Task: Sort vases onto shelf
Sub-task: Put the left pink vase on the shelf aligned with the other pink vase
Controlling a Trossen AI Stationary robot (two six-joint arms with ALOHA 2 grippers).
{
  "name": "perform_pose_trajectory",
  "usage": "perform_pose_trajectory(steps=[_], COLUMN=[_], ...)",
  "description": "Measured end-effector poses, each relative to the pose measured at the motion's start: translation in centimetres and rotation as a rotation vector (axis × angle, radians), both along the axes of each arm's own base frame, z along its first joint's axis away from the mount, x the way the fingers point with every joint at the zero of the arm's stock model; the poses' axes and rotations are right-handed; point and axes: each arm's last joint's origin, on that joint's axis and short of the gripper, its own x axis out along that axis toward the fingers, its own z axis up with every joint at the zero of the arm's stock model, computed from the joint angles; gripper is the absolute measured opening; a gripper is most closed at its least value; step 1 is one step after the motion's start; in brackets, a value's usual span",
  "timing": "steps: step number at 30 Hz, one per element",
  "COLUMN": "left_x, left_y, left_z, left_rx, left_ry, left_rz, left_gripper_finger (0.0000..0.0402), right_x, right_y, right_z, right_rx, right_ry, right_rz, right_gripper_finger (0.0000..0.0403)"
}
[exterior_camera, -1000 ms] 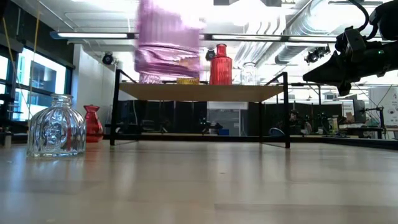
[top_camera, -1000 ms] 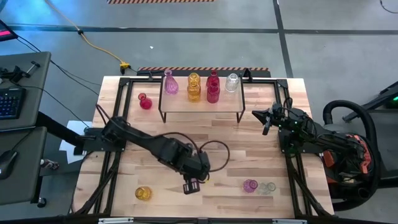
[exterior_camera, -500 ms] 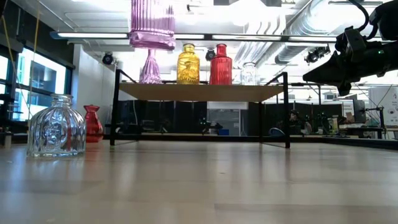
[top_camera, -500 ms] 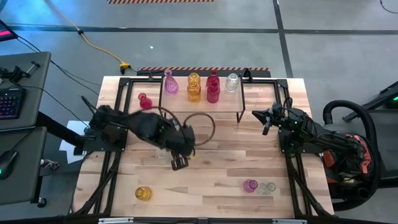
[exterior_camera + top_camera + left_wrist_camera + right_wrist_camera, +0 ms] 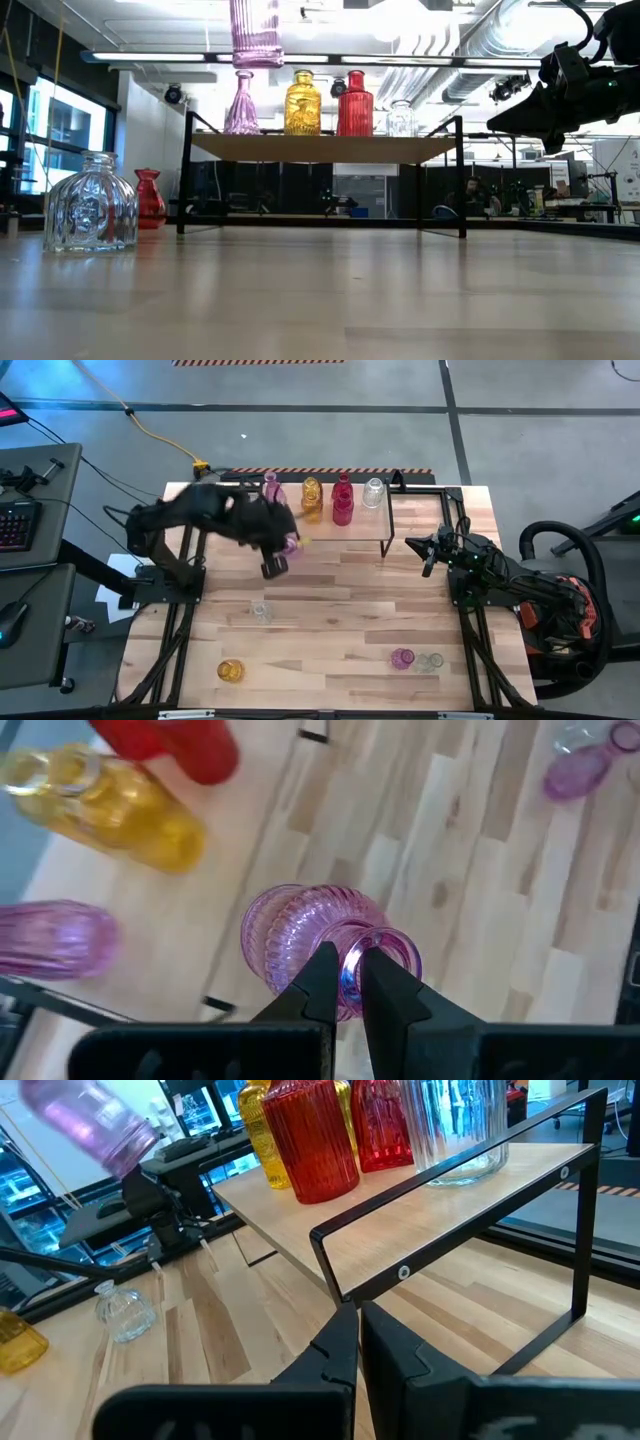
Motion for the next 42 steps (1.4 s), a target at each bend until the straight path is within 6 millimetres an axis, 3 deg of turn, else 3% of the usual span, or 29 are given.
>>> perform_pose_trajectory(steps=[6, 14, 25, 31, 42], left_x=[-1.5, -3.9, -4.0, -3.0, -2.7], left_y=[3.7, 7.2, 10.4, 12.2, 14.5], left_z=[0.6, -1.4, -2.3, -3.1, -4.0], left_rx=[-0.017, -0.078, -0.093, -0.152, -0.197], left_ry=[0.001, 0.091, 0.105, 0.089, 0.086], left_rz=[-0.003, -0.006, 0.009, 0.038, 0.087], left_gripper_finger=[0.0012, 0.0012, 0.0019, 0.0015, 0.0017], right_x=[0.0, 0.0, 0.0, 0.0, 0.0], right_y=[0.0, 0.0, 0.0, 0.0, 0.0], right_z=[0.0, 0.0, 0.0, 0.0, 0.0], right_rx=[0.000, 0.000, 0.000, 0.000, 0.000], right_ry=[0.000, 0.000, 0.000, 0.000, 0.000], right_rz=[0.000, 0.000, 0.000, -0.001, 0.000], right_gripper_finger=[0.0000, 0.0000, 0.0000, 0.0000, 0.0000])
